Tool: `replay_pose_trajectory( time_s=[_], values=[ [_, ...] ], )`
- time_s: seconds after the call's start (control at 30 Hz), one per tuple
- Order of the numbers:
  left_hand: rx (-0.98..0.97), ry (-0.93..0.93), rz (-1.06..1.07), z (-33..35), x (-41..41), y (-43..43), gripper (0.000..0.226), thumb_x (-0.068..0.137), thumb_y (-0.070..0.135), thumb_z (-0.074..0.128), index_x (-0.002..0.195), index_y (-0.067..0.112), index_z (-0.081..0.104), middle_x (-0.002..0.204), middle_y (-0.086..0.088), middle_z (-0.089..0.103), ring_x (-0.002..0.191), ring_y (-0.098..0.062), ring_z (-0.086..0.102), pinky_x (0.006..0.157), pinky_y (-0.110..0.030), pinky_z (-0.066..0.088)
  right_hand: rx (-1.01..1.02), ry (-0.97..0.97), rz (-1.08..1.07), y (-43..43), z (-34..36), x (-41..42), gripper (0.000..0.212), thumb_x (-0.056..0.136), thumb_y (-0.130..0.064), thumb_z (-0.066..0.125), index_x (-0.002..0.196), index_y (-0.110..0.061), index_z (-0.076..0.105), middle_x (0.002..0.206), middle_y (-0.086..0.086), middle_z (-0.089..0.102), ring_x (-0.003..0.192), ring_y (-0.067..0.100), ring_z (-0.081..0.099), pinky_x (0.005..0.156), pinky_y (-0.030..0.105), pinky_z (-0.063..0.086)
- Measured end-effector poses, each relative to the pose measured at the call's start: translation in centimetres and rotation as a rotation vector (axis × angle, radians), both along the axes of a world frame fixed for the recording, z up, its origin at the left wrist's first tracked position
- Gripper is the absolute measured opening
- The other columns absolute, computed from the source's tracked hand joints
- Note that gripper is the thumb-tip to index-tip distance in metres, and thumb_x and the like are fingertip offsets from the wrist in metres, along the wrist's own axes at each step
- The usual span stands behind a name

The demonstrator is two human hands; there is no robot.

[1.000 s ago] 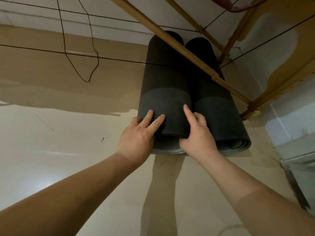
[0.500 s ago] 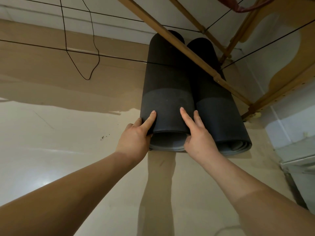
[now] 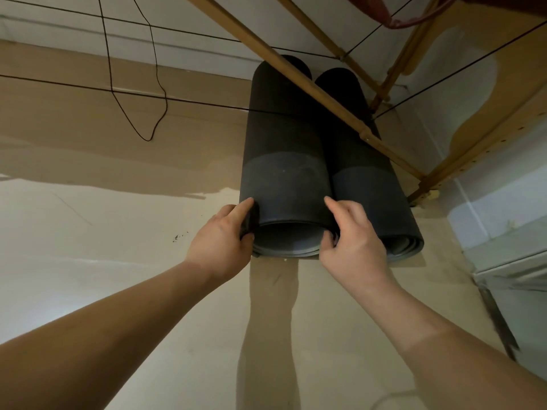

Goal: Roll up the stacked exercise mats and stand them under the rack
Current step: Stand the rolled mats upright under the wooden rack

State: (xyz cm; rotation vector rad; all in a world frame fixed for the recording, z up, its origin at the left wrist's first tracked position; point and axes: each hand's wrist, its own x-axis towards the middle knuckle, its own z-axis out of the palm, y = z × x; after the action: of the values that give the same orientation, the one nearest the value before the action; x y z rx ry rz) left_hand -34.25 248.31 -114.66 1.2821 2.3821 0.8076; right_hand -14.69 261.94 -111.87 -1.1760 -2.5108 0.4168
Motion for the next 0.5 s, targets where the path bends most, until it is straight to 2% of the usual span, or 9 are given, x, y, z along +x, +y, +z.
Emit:
replay_pose_trajectory(
  time_s=[0.07,0.13,0.2,0.3,0.37,0.5],
  values=[
    [-0.001,-0.048,0.017,0.7,-0.1,-0.5,0.065,0.100,0.021,0.062,0.159,0.029,0.038,0.139,0.000,0.061,0.119,-0.024,0.061,0.094,-0.035,0.052,0.145,0.016,0.071,-1.2,1.3,-1.2,0.051,0.093,-0.019,0.070,0.142,-0.021,0.059,0.125,-0.002,0.055,0.107,0.019,0.059,0.075,0.040,0.058],
    [-0.012,-0.132,0.056,1.4,-0.7,-2.1,0.065,0.099,0.021,0.063,0.159,0.031,0.039,0.138,0.001,0.064,0.114,-0.020,0.066,0.097,-0.036,0.055,0.164,0.035,0.139,-3.4,2.4,-3.0,0.034,0.094,-0.024,0.066,0.128,-0.023,0.067,0.109,-0.004,0.061,0.098,0.019,0.061,0.073,0.039,0.054],
    [-0.055,-0.174,0.093,2.1,-2.1,-4.6,0.064,0.099,0.022,0.063,0.158,0.033,0.040,0.136,0.000,0.065,0.108,-0.017,0.068,0.096,-0.035,0.055,0.010,-0.019,0.184,-6.0,3.3,-5.2,0.021,0.098,-0.033,0.061,0.117,-0.030,0.069,0.100,-0.011,0.064,0.093,0.017,0.062,0.074,0.036,0.053],
    [-0.132,-0.174,0.198,4.1,-5.2,-10.0,0.058,0.100,0.026,0.062,0.154,0.037,0.044,0.133,0.005,0.064,0.101,-0.016,0.068,0.090,-0.030,0.055,-0.223,-0.219,0.291,-9.7,4.4,-9.1,0.022,0.100,-0.045,0.056,0.116,-0.035,0.068,0.099,-0.013,0.070,0.095,0.016,0.065,0.082,0.036,0.057],
    [-0.144,-0.196,0.297,5.6,-6.7,-15.0,0.054,0.100,0.028,0.061,0.151,0.037,0.048,0.130,0.008,0.064,0.099,-0.015,0.069,0.089,-0.030,0.056,-0.301,-0.265,0.384,-12.8,5.1,-12.2,0.023,0.100,-0.047,0.055,0.114,-0.036,0.070,0.099,-0.014,0.072,0.094,0.015,0.067,0.084,0.040,0.060],
    [-0.183,-0.252,0.457,7.0,-7.1,-28.2,0.053,0.099,0.029,0.064,0.149,0.038,0.050,0.127,0.010,0.065,0.093,-0.006,0.070,0.080,-0.025,0.057,-0.370,-0.337,0.607,-21.3,5.9,-18.2,0.023,0.099,-0.048,0.053,0.114,-0.038,0.068,0.100,-0.017,0.071,0.094,0.014,0.066,0.085,0.036,0.057]
  ],
)
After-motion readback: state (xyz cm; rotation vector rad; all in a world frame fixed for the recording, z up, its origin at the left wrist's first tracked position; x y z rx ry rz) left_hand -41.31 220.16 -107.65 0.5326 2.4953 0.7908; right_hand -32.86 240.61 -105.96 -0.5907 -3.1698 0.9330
